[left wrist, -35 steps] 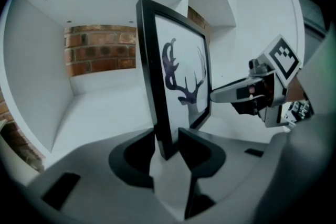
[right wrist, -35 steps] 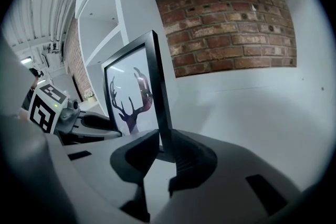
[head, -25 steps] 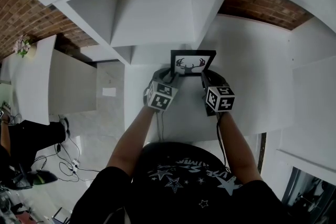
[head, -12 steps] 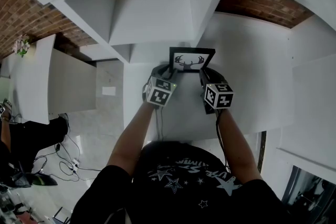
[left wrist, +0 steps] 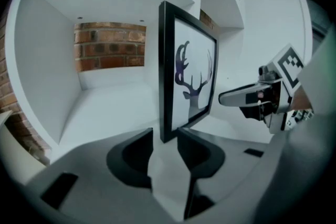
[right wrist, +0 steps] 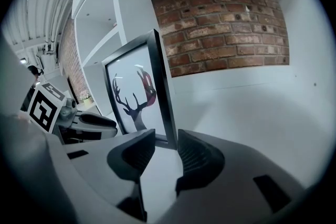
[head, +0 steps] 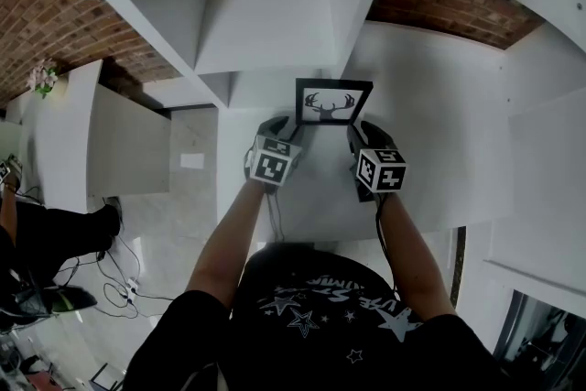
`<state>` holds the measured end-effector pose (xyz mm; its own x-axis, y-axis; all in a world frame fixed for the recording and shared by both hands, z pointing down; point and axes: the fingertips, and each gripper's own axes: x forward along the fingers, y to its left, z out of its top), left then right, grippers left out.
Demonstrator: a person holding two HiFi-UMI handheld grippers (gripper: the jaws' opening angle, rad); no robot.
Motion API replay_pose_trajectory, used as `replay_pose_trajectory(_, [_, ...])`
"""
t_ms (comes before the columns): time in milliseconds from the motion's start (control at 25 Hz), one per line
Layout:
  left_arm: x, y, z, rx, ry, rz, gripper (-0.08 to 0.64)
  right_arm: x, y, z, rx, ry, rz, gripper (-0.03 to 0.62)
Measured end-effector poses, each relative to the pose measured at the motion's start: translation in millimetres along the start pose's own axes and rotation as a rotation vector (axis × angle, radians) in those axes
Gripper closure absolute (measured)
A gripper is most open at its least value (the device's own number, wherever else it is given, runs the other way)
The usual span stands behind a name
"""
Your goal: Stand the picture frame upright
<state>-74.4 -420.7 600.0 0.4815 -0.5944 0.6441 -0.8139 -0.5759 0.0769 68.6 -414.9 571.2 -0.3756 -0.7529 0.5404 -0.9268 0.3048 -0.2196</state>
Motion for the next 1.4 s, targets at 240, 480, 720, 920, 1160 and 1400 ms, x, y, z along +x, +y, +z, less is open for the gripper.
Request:
replay_pose_trajectory(240, [-22, -15, -6, -0.051, -0.02, -0.005, 0.434, -21, 1, -5, 0.018, -0.016, -0.002, 0.466])
replay_pose_trajectory(480, [-46, -34, -12, -0.083, -0.058, 0.002, 0.434, -47, 5, -7, 0.014, -0.042, 0.01, 0.466])
replay_pose_trajectory(720, [-72, -55, -14, -0.085, -0.111, 0.021, 0.434, -81, 5, -6, 0.011, -0.092, 0.005, 0.466])
replay_pose_trajectory(920, [-95, -80, -18, -0.091, -0.133, 0.045, 0.434, -116, 6, -20, 0.029, -0.112, 0.018, 0.468])
replay_pose_trajectory(1160, [-117, -117, -26, -0.103, -0.175, 0.065, 0.444, -162, 6, -42, 0.057, -0.126, 0.036, 0.478])
replay_pose_trajectory(1400, [-144, -153, -36, -0.104, -0.202, 0.085, 0.5, -201, 6, -61, 0.056, -0.139, 0.051, 0.533])
